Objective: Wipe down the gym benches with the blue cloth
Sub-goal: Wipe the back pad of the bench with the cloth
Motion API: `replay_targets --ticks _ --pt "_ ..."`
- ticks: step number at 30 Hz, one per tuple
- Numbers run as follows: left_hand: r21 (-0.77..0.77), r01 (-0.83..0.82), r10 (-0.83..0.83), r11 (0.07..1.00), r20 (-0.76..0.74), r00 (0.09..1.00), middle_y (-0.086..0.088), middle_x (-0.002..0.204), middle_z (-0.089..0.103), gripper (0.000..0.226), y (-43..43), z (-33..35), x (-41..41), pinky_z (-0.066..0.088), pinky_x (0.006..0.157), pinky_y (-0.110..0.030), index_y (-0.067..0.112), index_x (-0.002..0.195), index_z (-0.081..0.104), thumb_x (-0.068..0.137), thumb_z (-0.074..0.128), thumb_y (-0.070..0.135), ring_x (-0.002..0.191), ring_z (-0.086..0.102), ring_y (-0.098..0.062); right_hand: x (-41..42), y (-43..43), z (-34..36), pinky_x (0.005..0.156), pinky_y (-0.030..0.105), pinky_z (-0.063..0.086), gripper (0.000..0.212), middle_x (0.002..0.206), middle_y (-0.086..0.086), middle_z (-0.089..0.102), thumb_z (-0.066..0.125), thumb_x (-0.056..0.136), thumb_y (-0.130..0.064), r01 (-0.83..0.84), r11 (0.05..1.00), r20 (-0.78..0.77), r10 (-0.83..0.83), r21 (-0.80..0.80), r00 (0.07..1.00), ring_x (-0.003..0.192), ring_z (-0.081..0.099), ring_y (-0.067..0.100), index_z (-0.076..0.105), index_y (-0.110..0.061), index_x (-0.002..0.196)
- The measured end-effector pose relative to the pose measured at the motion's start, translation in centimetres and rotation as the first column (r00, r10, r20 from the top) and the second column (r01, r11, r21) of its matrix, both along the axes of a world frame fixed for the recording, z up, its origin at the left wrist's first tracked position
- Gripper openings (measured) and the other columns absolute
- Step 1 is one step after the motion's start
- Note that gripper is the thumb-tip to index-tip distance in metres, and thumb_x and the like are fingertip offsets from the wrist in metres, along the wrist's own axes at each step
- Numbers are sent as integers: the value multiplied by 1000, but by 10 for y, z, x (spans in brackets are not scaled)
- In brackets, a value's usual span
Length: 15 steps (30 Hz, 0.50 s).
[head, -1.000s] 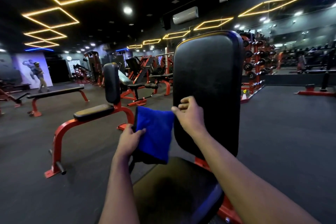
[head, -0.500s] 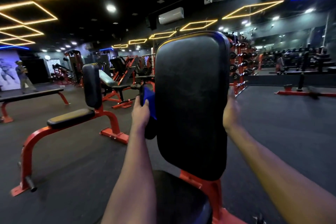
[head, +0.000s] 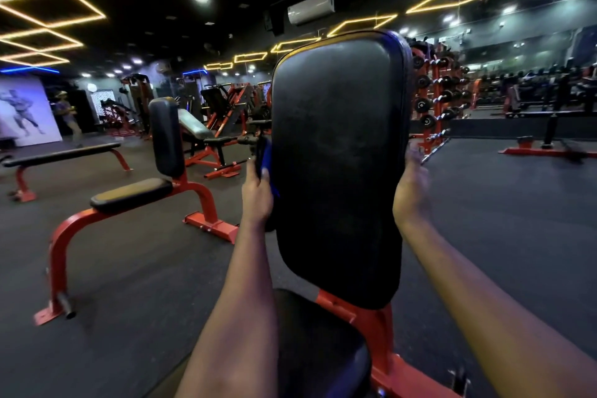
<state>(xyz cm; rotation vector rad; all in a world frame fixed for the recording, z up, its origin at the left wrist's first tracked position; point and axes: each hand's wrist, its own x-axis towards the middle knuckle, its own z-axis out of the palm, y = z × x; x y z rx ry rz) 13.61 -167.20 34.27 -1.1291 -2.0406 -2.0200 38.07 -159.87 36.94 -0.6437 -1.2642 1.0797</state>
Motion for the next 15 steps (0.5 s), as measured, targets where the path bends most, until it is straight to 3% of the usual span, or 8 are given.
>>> replay_targets --ticks 3,6,7,8,9,10,13,15 --pt "127 -32 33 991 -4 999 0 138 51 46 3 -1 27 31 92 -16 15 150 35 105 39 15 124 47 -16 -3 7 -4 37 16 23 56 38 -13 29 34 101 -56 18 1000 22 -19 21 1000 34 29 4 33 -21 57" --pt "139 -64 51 988 93 994 6 124 53 44 -4 -50 42 30 87 -13 16 148 39 104 39 11 117 48 -12 -1 5 -5 41 22 28 58 45 -14 37 34 101 -57 -6 1000 1 6 12 1000 38 32 3 42 -19 57" --pt "102 -79 65 992 132 989 1 125 56 44 -9 -69 45 31 87 -14 15 147 40 104 40 10 119 51 -17 -1 1 -4 45 30 33 60 56 -9 52 35 101 -55 -19 1000 -25 20 14 999 43 43 7 59 -12 68" --pt "54 -89 78 995 176 981 -5 128 58 44 -13 -84 49 32 87 -15 15 147 40 103 40 10 122 52 -24 0 -3 -1 56 38 40 62 80 3 68 35 103 -51 -12 1000 -55 13 19 998 58 58 19 69 0 94" --pt "0 -88 86 996 214 973 -10 133 57 45 -19 -100 50 33 88 -19 16 148 39 103 41 11 125 52 -29 2 -7 0 71 42 42 63 110 18 69 36 104 -47 -5 1000 -75 6 12 997 85 61 30 61 9 118" --pt "-64 -70 84 996 250 965 -12 137 56 46 -25 -113 49 35 91 -23 18 148 39 103 40 13 126 51 -32 4 -10 2 85 41 38 64 130 26 57 36 104 -45 -1 1000 -77 2 11 997 106 52 32 50 13 130" --pt "-153 -37 71 988 222 972 -14 136 57 42 -27 -105 34 42 100 -35 24 143 44 103 39 14 120 55 -33 7 -14 5 91 41 32 66 137 31 46 38 105 -43 -46 999 -82 48 27 995 123 42 40 43 17 132" --pt "-47 -57 62 997 124 990 -9 134 58 42 -21 -77 31 42 99 -32 23 141 45 102 39 11 119 55 -25 7 -15 4 85 45 37 66 129 31 56 38 105 -42 -60 998 -97 61 16 993 114 51 39 43 18 131"
